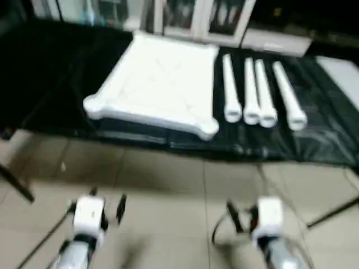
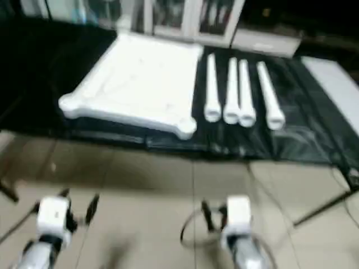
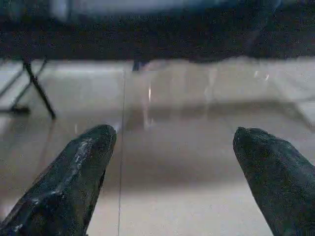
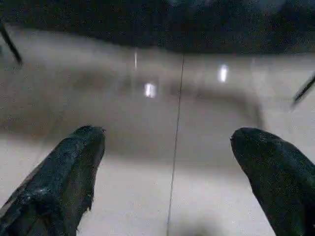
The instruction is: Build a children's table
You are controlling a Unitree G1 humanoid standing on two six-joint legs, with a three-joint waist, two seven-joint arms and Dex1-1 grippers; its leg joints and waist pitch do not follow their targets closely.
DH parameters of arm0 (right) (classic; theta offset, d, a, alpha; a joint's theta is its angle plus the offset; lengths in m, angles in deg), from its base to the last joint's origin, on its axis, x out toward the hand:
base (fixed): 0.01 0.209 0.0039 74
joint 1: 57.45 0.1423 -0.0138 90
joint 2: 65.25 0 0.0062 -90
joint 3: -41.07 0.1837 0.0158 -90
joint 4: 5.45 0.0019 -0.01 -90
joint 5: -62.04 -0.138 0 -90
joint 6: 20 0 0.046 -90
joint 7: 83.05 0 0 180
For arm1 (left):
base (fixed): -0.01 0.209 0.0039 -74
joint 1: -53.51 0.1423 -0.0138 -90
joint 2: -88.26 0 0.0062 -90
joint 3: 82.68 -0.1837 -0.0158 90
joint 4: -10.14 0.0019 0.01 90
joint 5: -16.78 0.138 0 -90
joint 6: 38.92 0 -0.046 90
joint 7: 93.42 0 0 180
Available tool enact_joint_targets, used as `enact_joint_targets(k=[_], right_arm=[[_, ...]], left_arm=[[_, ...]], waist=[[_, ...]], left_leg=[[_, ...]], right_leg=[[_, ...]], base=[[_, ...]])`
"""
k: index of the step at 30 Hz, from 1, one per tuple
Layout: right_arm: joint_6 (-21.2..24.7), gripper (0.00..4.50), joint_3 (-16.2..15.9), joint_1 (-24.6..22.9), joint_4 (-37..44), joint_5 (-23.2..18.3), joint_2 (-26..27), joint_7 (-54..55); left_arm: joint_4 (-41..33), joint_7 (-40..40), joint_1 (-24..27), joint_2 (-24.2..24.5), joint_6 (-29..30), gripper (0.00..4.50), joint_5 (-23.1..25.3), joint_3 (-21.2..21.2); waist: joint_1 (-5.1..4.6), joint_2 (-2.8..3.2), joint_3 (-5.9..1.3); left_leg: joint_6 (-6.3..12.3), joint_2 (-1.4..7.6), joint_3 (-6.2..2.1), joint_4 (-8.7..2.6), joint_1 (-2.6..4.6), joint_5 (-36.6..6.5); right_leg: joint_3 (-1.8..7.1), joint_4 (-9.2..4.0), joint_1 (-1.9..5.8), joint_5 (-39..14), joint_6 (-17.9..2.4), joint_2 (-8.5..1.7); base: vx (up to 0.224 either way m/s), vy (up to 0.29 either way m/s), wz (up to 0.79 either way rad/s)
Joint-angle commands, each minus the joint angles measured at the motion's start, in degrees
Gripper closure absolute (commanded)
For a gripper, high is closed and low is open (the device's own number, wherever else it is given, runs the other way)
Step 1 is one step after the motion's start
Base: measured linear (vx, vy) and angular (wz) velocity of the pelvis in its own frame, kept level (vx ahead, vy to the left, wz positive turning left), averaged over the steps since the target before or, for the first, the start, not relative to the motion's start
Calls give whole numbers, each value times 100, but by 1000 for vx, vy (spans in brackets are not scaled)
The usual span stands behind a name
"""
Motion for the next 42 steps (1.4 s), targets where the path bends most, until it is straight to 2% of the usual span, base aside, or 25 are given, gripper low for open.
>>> enact_joint_targets(k=[1, 5, 6, 7, 8, 9, 10, 11, 12, 13, 15, 16, 18, 21, 25, 27, 30, 32, 33, 34, 35, 37, 38, 40, 42], right_arm=[[212, 0, -47, -220, 772, -57, -107, -53], [786, 0, 111, 220, 1715, -272, -106, 113], [1051, 0, 239, 546, 1992, -327, -93, 252], [1163, 0, 320, 757, 2067, -336, -82, 370], [1299, 0, 413, 1039, 2087, -458, -59, 477], [1324, 0, 418, 1084, 2089, -457, -66, 484], [1697, 0, 476, 1734, 2120, -438, -186, 586], [1770, 0, 467, 1833, 2097, -392, -213, 596], [1942, 0, 447, 2064, 2043, -285, -278, 619], [2240, 0, 423, 2528, 1764, 191, -396, 851], [2342, 0, 417, 2628, 1717, 297, -423, 924], [2333, 0, 548, 2727, 1629, 94, -297, 1081], [2139, 0, 602, 2806, 1493, 165, -50, 1496], [2101, 0, 494, 2746, 1493, 280, -1, 1564], [2460, 0, 383, 2674, 1494, 349, -6, 1547], [2659, 0, 337, 2588, 1544, -41, 29, 1067], [2724, 0, 236, 2466, 1590, -174, 93, 944], [2709, 0, 185, 2443, 1576, -152, 86, 936], [2696, 0, 161, 2431, 1564, -136, 86, 956], [2696, 0, 158, 2423, 1555, -145, 98, 969], [2707, 0, 147, 2416, 1554, -143, 99, 972], [2759, 0, 152, 2391, 1596, -227, 106, 863], [2792, 0, 157, 2382, 1618, -257, 104, 811], [2810, 0, 155, 2372, 1633, -266, 93, 773], [2811, 0, 111, 2312, 1669, -227, 62, 735]], left_arm=[[-671, -34, 125, 55, 248, 10, 25, 23], [-1397, -197, -331, 131, 1037, 10, -55, 262], [-1628, -215, -577, 169, 1376, 10, -163, 292], [-1667, -233, -732, 175, 1467, 10, -165, 306], [-1661, -272, -934, 165, 1539, 10, -164, 323], [-1667, -282, -963, 160, 1558, 10, -153, 323], [-1754, -441, -1383, 69, 1851, 10, 10, 321], [-1766, -488, -1442, 34, 1867, 10, 38, 320], [-1796, -600, -1581, -48, 1904, 10, 104, 317], [-1790, -1064, -1863, -222, 2100, 10, 667, 287], [-1807, -1182, -1927, -252, 2197, 10, 810, 276], [-1761, -1076, -2040, -304, 2339, 10, 550, 248], [-1747, -747, -2217, -353, 2516, 10, 18, 140], [-1702, -858, -2278, -381, 2794, 10, 94, 125], [-1586, -865, -2343, -475, 2888, 10, 255, 197], [-1555, -707, -2368, -431, 2988, 10, 268, 165], [-1562, -696, -2413, -320, 3086, 10, 234, 81], [-1557, -701, -2433, -286, 3110, 10, 238, 54], [-1553, -705, -2453, -278, 3122, 10, 240, 41], [-1548, -705, -2465, -279, 3127, 10, 240, 37], [-1540, -696, -2477, -295, 3137, 10, 255, 45], [-1508, -648, -2502, -307, 3157, 10, 314, 43], [-1497, -632, -2511, -314, 3163, 10, 338, 46], [-1491, -628, -2515, -322, 3166, 10, 351, 45], [-1493, -631, -2522, -299, 3192, 10, 356, 33]], waist=[[-11, 69, -104], [-45, 80, -137], [-75, 24, -157], [-70, 56, -166], [-88, 49, -193], [-88, 49, -193], [-99, 39, -274], [-97, 14, -296], [-102, 24, -290], [-109, 8, -315], [-86, 5, -329], [-63, -67, -335], [-50, -17, -352], [-37, -10, -352], [-35, -6, -342], [-32, -5, -312], [-87, 21, -205], [-127, 31, -130], [-169, 60, -105], [-178, 64, -96], [-173, 82, -138], [-166, 59, -177], [-109, 82, -248], [-92, 47, -325], [-4, 15, -435]], left_leg=[[-138, 583, -300, -633, 35, -2088], [-193, 531, -326, -639, 31, -1683], [-242, 515, -312, -617, 33, -1562], [-262, 505, -321, -616, 43, -1502], [-302, 476, -283, -574, 70, -1189], [-302, 476, -283, -574, 70, -1189], [-264, 432, -269, -495, 78, -543], [-217, 407, -255, -453, 68, -161], [-194, 409, -243, -448, 62, -65], [-155, 407, -241, -428, 64, 146], [-86, 385, -233, -392, 68, 335], [-6, 385, -214, -383, 62, 402], [7, 382, -210, -385, 74, 362], [-56, 388, -203, -382, 86, 381], [-96, 397, -206, -394, 78, 95], [-200, 421, -216, -462, 142, -805], [-233, 377, -210, -562, 387, -2791], [-173, 334, -223, -525, 613, -3443], [-181, 349, -273, -530, 693, -3664], [-192, 364, -296, -550, 698, -3703], [-161, 366, -309, -610, 652, -3472], [-68, 353, -276, -661, 635, -3072], [78, 295, -201, -663, 556, -2248], [206, 232, -157, -612, 517, -1619], [461, 28, -106, -456, 398, -363]], right_leg=[[442, -584, 77, -2017, -569, -537], [426, -508, 60, -1504, -472, -453], [416, -480, 69, -1335, -454, -428], [418, -463, 66, -1261, -468, -429], [416, -420, 64, -751, -512, -395], [416, -420, 64, -751, -512, -395], [405, -305, 123, 146, -594, -369], [393, -264, 145, 657, -638, -351], [396, -249, 155, 809, -675, -353], [389, -230, 184, 1035, -736, -346], [394, -218, 205, 1218, -794, -368], [410, -209, 225, 1342, -841, -390], [404, -189, 206, 1256, -941, -378], [384, -186, 192, 1159, -956, -343], [395, -223, 206, 844, -829, -363], [368, -295, 218, -187, -732, -375], [237, -602, 205, -2646, -682, -291], [136, -763, 161, -3710, -583, -266], [48, -803, 195, -3946, -466, -268], [28, -802, 235, -3938, -426, -273], [78, -766, 362, -3606, -475, -311], [130, -722, 462, -3107, -675, -324], [203, -679, 623, -2372, -907, -327], [229, -596, 743, -1676, -1063, -293], [287, -453, 993, -348, -1145, -185]], base=[[0, 0, 0], [0, 0, 0], [0, 0, 0], [0, 0, 0], [0, 0, 0], [0, 0, 0], [0, 0, 0], [0, 0, 0], [0, 0, 0], [0, 0, 0], [0, 0, 0], [0, 0, 0], [0, 0, 0], [0, 0, 0], [0, 0, 0], [0, 0, 0], [0, 0, 0], [0, 0, 0], [0, 0, 0], [59, 24, -12], [59, 24, -12], [104, 19, -7], [125, 18, -6], [152, 15, -1], [157, 15, 2]])
